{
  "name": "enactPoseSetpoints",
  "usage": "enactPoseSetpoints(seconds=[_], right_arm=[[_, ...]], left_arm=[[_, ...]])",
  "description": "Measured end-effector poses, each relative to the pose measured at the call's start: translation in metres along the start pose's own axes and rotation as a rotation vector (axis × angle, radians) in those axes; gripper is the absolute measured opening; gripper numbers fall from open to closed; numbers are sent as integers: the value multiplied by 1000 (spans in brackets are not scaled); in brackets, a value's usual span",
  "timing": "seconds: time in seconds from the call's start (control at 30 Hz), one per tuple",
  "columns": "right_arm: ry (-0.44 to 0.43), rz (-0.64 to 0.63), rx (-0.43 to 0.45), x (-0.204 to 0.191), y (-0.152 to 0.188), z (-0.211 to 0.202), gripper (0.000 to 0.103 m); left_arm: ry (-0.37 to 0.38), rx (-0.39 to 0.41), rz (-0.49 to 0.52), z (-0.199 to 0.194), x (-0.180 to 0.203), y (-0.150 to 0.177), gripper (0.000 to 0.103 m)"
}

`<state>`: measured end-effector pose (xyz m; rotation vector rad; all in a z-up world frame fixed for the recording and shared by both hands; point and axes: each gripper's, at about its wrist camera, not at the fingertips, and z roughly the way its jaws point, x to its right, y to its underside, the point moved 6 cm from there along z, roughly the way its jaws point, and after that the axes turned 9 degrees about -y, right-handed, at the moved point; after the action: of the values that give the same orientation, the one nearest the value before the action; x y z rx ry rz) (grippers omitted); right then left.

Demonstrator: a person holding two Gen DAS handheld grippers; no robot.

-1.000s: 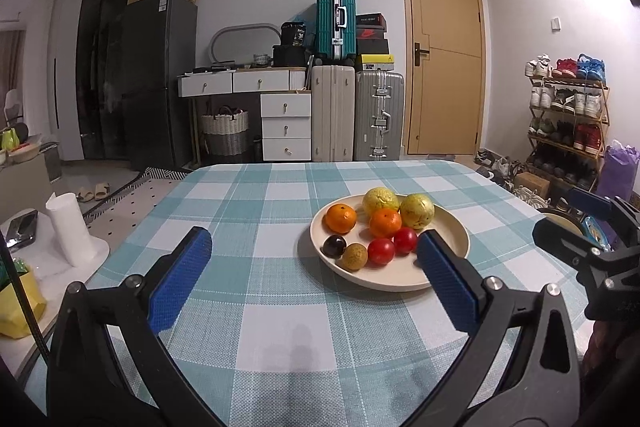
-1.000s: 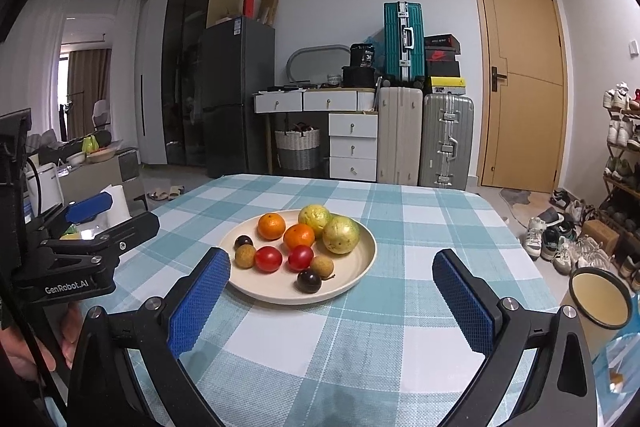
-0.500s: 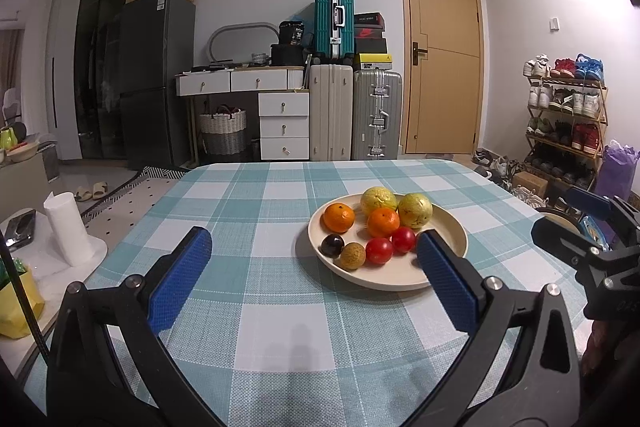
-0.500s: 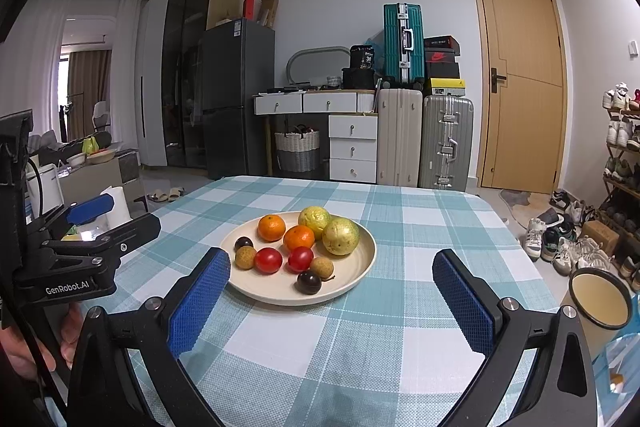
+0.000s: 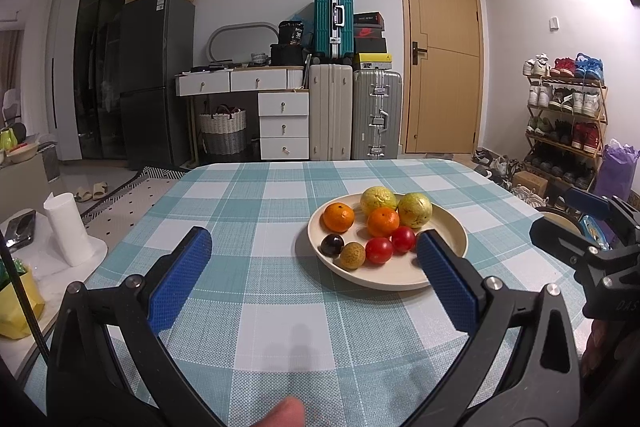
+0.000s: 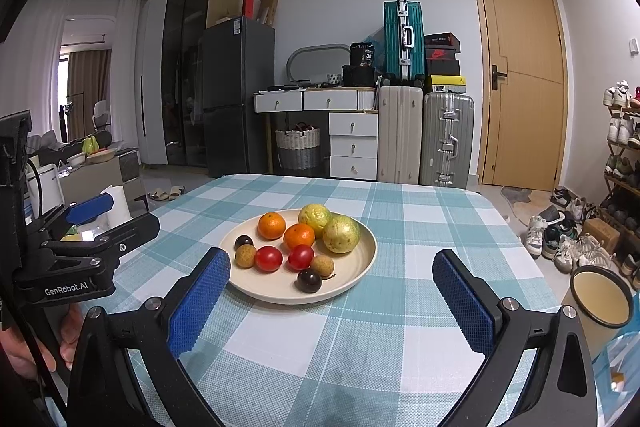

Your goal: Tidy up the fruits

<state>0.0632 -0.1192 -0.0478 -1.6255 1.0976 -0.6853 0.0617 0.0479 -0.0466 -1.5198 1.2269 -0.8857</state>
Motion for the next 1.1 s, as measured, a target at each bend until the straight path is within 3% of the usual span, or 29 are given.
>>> enactPoseSetpoints(seconds=[1.1], right_arm=[[0, 1, -2, -1, 1, 1, 103]], left_arm=[[9, 0, 5, 1, 1, 0, 102]])
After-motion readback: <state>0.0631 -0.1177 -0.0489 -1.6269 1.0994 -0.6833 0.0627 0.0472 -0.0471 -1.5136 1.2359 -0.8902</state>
